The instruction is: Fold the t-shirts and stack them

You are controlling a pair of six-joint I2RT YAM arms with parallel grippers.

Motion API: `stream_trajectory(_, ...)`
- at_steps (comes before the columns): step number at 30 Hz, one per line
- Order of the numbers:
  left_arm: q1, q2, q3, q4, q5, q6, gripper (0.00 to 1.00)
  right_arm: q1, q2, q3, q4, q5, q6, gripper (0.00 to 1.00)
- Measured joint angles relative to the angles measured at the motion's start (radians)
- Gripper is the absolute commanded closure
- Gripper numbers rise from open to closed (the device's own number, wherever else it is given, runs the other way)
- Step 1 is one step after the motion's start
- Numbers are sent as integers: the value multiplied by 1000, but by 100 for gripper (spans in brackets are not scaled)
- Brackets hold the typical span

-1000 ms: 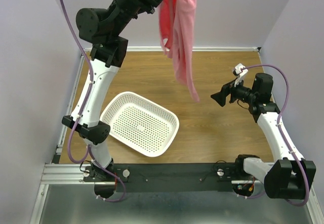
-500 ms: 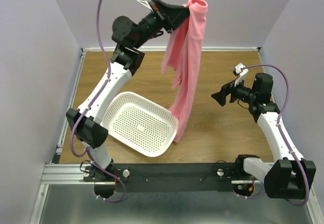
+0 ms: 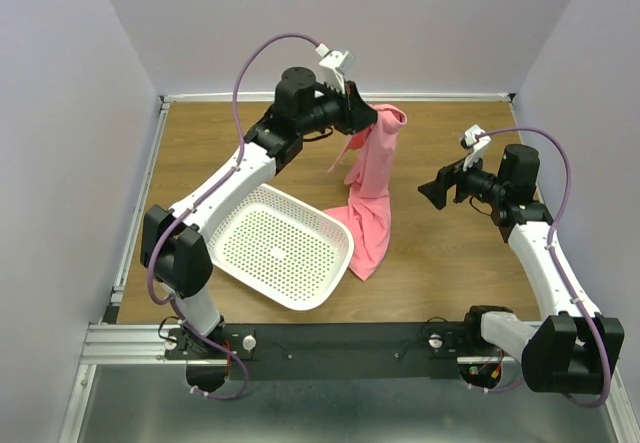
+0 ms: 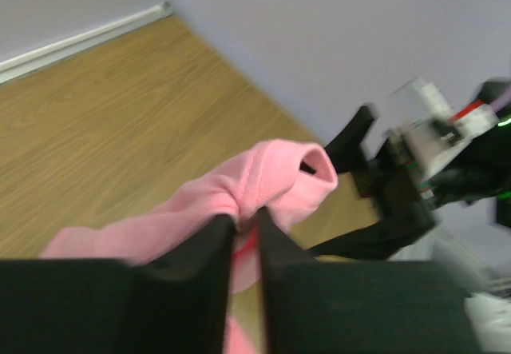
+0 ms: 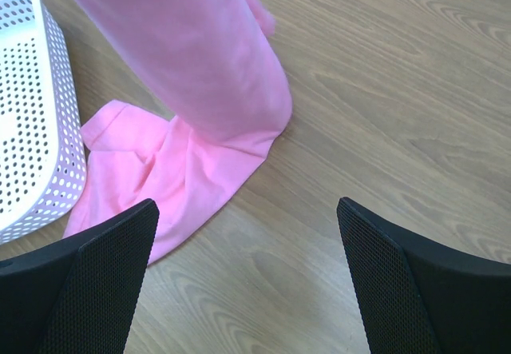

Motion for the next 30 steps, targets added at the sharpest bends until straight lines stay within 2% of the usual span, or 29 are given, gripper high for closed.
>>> stream_trajectory(3,-39,-14,-7,-121,-112,108,35,0,0,0,0,0,0,0)
stream_trajectory(5,-68,-70,-64,-187,-270,179,22,0,2,0,0,0,0,0)
stream_trajectory(6,-80,-112,-99,-216,-331,204,8,0,3,0,0,0,0,0)
stream_trajectory(7,-89,-147,-135,-223,-385,226,4,0,4,0,0,0,0,0)
stream_trajectory(13,-85,-419,-336,-243,-603,274,2,0,12,0,-4,-17,-12,0)
stream_trajectory(19,-42,-697,-602,-214,-698,111,2,55,39,5,-116,-215,-150,2)
stream_trajectory(21,-23,-778,-685,-223,-728,70,2,116,57,17,-137,-228,-175,3)
stream_trajectory(24,-12,-894,-771,-234,-774,61,2,302,166,111,-172,-184,-188,4)
stream_trajectory(30,-8,-1225,-902,-154,-816,119,2,642,459,446,-212,92,-157,5)
